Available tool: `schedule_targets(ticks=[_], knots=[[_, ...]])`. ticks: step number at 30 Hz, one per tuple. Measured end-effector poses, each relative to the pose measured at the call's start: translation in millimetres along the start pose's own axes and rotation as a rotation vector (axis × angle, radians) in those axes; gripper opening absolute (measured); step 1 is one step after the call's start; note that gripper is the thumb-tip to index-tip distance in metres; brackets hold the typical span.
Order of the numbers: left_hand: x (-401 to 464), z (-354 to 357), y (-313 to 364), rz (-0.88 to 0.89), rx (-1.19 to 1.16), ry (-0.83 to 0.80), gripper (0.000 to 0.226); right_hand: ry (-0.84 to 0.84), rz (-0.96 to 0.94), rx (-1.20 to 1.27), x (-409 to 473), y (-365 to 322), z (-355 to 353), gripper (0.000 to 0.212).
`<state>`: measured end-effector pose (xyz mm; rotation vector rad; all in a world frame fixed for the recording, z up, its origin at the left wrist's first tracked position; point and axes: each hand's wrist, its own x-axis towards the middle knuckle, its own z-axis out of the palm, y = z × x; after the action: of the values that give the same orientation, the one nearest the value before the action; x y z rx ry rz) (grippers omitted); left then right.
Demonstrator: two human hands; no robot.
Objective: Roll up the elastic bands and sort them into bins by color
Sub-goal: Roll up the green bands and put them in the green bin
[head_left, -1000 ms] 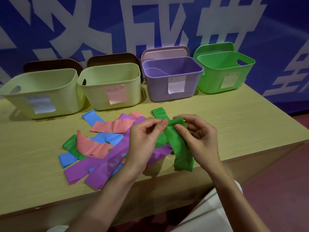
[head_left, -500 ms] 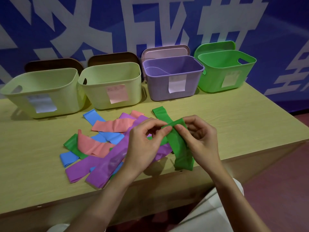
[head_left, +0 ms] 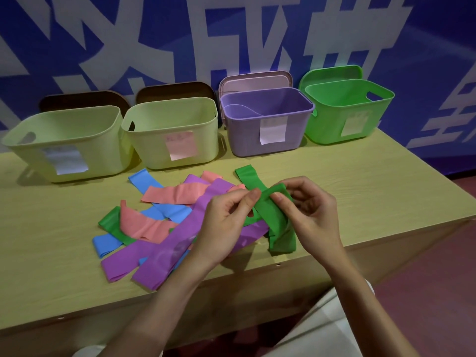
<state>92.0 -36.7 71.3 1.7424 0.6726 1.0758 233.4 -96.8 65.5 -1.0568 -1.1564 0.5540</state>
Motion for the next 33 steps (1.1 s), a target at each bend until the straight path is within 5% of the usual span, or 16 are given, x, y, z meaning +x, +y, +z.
schedule_targets(ticks=[6,14,23,33], knots=[[-4.1,-3.4,0.6,0.024,-0.029,0.050,0.011,0.004,-0.001,0.011,-1.1,0.6,2.2,0.012],[-3.4,-1.2,2.4,-0.027,-0.037,0.157,0.012,-0.038,0.002,0.026,-2.7,2.4,3.0,0.018],[-3.2,-3.6,2.0,-0.042,-0.055,0.046,0.031,-0.079,-0.042,-0.092,-1.2,3.8,-1.4,0.015],[-5.7,-11.7,-0.7,-0.024,0.064,0.007,0.008,-0.105,-0.004,-0.115,-1.6,9.4,-1.7,0.016]])
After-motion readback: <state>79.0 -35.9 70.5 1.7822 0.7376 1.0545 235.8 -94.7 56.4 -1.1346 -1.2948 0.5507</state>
